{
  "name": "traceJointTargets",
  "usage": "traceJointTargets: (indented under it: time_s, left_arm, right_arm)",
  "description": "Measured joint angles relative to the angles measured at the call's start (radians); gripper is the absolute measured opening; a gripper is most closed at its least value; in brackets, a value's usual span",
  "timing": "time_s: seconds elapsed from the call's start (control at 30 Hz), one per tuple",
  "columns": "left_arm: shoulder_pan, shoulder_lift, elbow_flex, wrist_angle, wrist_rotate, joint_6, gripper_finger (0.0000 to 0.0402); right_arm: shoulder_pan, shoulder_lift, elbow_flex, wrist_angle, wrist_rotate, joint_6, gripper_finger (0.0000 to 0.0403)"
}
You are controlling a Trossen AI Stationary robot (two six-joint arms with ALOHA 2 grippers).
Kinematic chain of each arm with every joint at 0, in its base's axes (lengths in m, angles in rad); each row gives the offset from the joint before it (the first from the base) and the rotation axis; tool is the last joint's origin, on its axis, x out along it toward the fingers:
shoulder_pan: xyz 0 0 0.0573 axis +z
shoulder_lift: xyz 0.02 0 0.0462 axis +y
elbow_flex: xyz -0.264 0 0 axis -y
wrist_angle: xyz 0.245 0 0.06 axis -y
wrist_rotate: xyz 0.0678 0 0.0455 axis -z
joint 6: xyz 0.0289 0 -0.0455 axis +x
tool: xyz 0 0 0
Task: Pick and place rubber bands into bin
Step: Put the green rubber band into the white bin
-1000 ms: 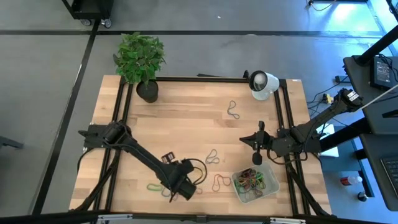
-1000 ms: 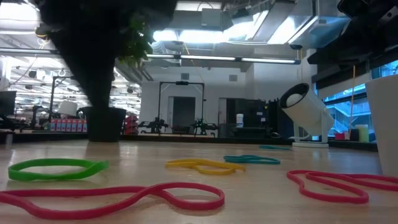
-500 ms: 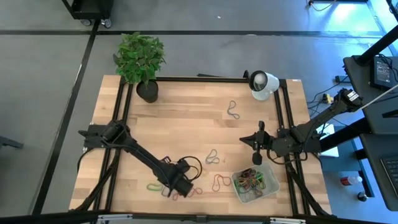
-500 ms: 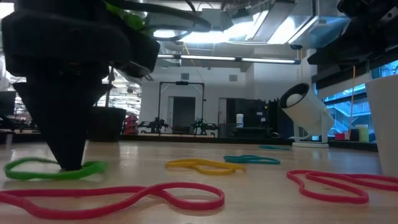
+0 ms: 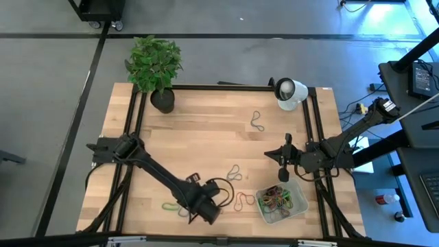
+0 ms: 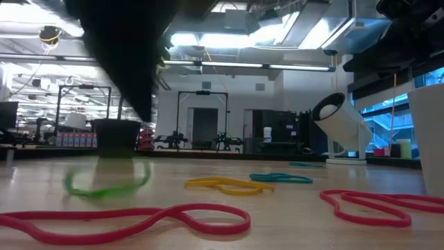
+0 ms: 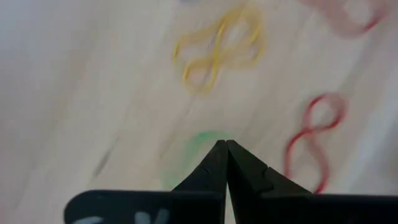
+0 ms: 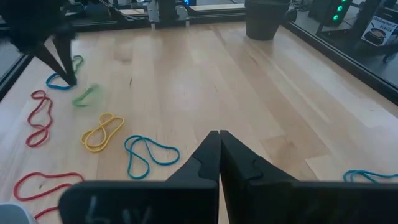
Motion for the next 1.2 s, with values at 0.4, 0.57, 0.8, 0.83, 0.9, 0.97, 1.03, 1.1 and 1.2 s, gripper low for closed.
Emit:
traceJointTargets:
  time_s: [0.4, 0.57, 0.8, 0.83, 0.9, 0.97, 1.03, 1.1, 1.2]
  left_arm:
    - [0.030, -0.002, 0.144, 0.004, -0.127, 0.242, 0.0001]
    - [0.045, -0.002, 0.083, -0.148, 0.016, 0.062, 0.0030]
    - [0.048, -0.002, -0.098, -0.194, 0.091, -0.097, 0.0121]
    - [0.048, -0.002, -0.117, -0.189, 0.091, -0.112, 0.0132]
    - [0.047, -0.002, -0.144, -0.168, 0.095, -0.120, 0.0150]
    - [0.048, -0.002, -0.163, -0.113, 0.099, -0.111, 0.0160]
    - [0.048, -0.002, -0.164, -0.084, 0.099, -0.098, 0.0163]
    - [0.050, -0.002, -0.164, -0.072, 0.097, -0.093, 0.0163]
    - [0.051, -0.002, -0.164, -0.072, 0.081, -0.086, 0.0158]
  right_arm:
    - [0.000, 0.000, 0.000, -0.003, 0.000, 0.000, 0.0005]
    - [0.000, 0.000, 0.000, -0.011, 0.000, 0.003, 0.0005]
    - [0.000, 0.000, 0.000, -0.016, -0.002, 0.006, 0.0005]
    - [0.000, 0.000, 0.000, -0.016, -0.002, 0.007, 0.0005]
    - [0.000, 0.000, 0.000, -0.016, -0.002, 0.011, 0.0005]
    - [0.000, 0.000, 0.000, -0.016, -0.002, 0.013, 0.0005]
    - [0.000, 0.000, 0.000, -0.017, -0.002, 0.015, 0.0005]
    - [0.000, 0.000, 0.000, -0.017, -0.002, 0.015, 0.0005]
    - [0.000, 0.000, 0.000, -0.017, -0.002, 0.015, 0.0005]
